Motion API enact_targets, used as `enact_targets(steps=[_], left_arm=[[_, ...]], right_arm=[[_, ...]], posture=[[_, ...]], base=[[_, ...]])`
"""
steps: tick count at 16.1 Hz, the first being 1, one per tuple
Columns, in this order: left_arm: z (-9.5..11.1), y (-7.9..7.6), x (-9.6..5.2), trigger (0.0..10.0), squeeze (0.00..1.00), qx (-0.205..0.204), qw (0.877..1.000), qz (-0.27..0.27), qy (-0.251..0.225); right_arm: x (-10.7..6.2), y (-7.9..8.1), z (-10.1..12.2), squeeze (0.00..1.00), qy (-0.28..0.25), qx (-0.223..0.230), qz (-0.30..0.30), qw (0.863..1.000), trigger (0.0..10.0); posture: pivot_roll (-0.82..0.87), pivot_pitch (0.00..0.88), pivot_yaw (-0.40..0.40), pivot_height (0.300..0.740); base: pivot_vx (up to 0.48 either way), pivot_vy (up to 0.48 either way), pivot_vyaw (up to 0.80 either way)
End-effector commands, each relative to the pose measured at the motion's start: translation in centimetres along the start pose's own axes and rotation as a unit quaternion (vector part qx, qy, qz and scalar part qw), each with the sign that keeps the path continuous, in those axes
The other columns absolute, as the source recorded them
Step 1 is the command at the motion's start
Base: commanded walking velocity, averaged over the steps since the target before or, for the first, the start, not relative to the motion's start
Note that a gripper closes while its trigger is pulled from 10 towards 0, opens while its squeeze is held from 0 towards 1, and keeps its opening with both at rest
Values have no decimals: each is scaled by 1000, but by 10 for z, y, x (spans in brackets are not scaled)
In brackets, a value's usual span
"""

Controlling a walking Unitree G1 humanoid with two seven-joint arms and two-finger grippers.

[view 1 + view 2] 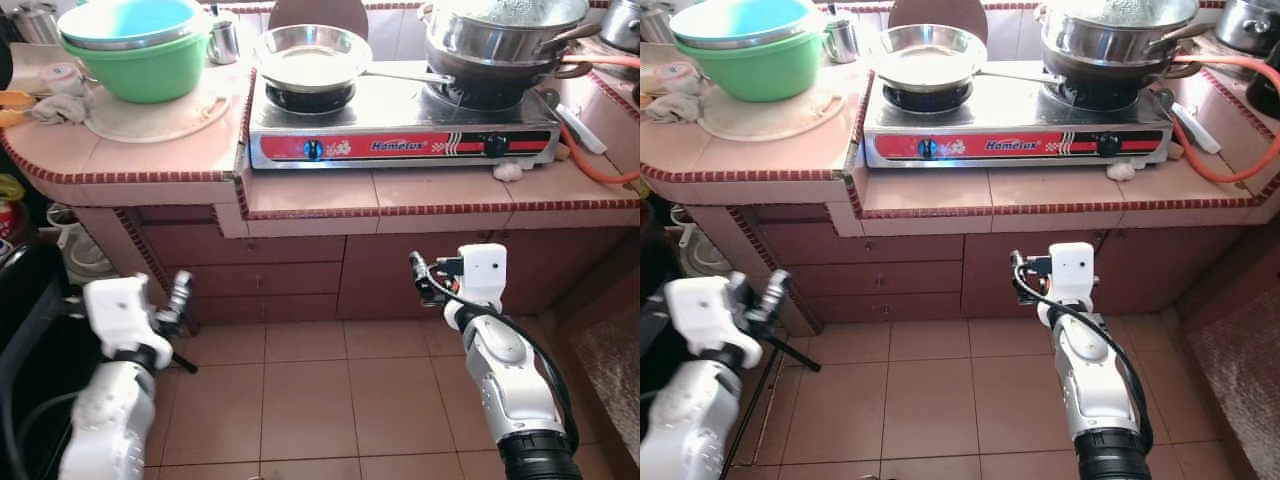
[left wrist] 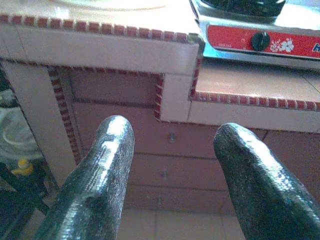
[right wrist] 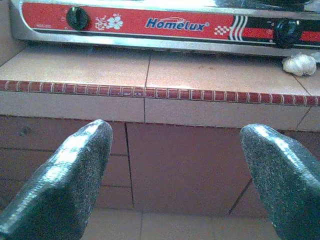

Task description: Kitchen organization

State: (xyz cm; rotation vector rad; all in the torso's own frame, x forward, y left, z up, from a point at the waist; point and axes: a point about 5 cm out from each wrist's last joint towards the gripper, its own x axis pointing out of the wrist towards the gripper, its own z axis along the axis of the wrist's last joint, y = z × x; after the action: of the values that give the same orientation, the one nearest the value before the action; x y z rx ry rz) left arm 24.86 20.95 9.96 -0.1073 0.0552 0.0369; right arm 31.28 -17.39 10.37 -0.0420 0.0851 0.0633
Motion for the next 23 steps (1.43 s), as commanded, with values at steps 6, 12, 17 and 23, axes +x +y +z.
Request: enact_targets(steps=[6,12,17,23], left_arm=[[2,10,2,10000,0,36,999,13,5],[0,16,10,10000,0,48,999,23,10],[7,-4,25,10000,0,46,999,0,-19],[19,1,35,10000,0,71,995,40,-63]], right_arm=[[0,-2,9,0,-25,11,-20,999,10000],[-12,-30,17,0,-38,-12,-63,997,10000],[-8,-26,19,0,-50,-6,-63,997,10000],[18,-1,28,0,-60,7,-18,998,10000]], posture=[[-83,129,55,740],[-190,115,38,740],[-188,49,65,740],[-122,0,39,740]], base=[[0,0,0],[0,0,0],[0,0,0],[0,0,0]])
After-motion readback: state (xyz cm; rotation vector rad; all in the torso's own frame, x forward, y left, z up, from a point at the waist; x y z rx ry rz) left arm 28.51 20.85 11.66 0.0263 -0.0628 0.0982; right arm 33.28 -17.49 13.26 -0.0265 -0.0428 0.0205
